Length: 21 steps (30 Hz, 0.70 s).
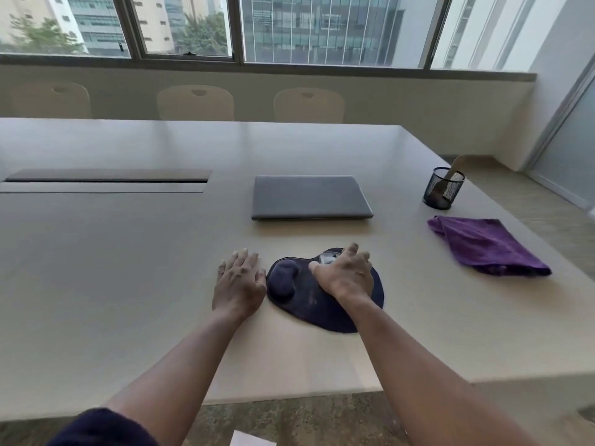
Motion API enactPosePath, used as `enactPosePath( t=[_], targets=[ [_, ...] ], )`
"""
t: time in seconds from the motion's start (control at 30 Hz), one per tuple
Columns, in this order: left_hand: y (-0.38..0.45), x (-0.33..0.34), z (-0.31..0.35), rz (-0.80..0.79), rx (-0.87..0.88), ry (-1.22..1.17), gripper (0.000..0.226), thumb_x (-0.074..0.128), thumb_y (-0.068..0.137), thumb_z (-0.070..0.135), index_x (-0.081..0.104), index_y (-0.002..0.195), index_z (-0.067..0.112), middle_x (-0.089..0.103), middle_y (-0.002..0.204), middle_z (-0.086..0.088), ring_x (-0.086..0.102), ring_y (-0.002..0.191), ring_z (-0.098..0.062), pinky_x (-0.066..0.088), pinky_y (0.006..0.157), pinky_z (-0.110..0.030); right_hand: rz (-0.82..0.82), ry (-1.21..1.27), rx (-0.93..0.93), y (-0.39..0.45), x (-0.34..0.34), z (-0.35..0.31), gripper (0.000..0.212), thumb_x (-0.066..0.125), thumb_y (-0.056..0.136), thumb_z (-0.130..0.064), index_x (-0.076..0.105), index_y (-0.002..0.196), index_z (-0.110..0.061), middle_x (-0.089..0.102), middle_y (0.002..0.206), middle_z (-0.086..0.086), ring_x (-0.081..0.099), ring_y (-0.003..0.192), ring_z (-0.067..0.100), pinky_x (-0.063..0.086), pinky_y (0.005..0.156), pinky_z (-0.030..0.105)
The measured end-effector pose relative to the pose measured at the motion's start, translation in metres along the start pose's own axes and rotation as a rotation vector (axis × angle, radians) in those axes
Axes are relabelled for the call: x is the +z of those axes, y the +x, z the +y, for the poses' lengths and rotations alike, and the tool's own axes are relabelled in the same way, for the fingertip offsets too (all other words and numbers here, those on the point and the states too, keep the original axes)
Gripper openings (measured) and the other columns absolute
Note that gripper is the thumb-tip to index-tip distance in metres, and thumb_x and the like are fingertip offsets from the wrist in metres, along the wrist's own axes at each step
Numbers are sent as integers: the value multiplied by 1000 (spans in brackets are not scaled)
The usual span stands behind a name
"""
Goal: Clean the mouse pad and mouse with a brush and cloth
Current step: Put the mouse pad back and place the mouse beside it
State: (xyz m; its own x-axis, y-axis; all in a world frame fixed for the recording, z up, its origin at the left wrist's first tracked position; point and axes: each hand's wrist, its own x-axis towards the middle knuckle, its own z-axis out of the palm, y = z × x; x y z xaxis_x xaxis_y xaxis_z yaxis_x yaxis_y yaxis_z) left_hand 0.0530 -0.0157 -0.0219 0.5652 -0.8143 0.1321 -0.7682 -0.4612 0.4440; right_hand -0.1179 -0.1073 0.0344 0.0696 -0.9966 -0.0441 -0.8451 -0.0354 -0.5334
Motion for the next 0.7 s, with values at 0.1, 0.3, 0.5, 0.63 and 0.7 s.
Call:
enactPosePath(
  t=[0.1, 0.3, 0.5, 0.63, 0.7],
  targets=[
    [0, 3, -3, 3, 8, 27, 51, 36, 100, 36, 38, 149, 20, 26, 160, -3, 17, 149, -18, 6, 122, -36, -7, -14, 5, -2, -2, 7, 83, 68, 67, -55, 37, 129, -9, 45, 129, 15, 47, 122, 35, 48, 89, 39],
    [0, 3, -2, 7, 0, 29, 51, 36, 99, 36, 37, 149, 22, 26, 160, -2, 17, 149, -17, 6, 122, -35, -38, -61, 4, -7, 2, 13, 86, 67, 67, -54, 33, 132, -8, 43, 130, 15, 46, 120, 33, 47, 85, 38],
    [-1, -1, 1, 5, -11, 22, 51, 37, 100, 35, 37, 149, 22, 26, 160, -2, 17, 149, -17, 6, 122, -35, -108, -97, 0, -2, 0, 13, 88, 60, 73, -59, 27, 137, -8, 37, 136, 15, 40, 127, 33, 45, 85, 39],
    [0, -6, 6, 15, -36, 5, 51, 38, 100, 33, 37, 149, 19, 30, 159, -2, 21, 148, -17, 12, 121, -34, -102, -62, 13, 8, -11, 9, 88, 51, 79, -69, 29, 139, -9, 38, 136, 13, 39, 130, 33, 42, 85, 41],
    [1, -11, 12, 52, -31, -15, 51, 39, 100, 32, 38, 149, 17, 34, 157, -3, 26, 146, -18, 18, 119, -34, -65, -46, 11, 16, -20, 7, 84, 45, 83, -67, 30, 141, -8, 39, 137, 15, 39, 129, 34, 43, 90, 43]
  ],
)
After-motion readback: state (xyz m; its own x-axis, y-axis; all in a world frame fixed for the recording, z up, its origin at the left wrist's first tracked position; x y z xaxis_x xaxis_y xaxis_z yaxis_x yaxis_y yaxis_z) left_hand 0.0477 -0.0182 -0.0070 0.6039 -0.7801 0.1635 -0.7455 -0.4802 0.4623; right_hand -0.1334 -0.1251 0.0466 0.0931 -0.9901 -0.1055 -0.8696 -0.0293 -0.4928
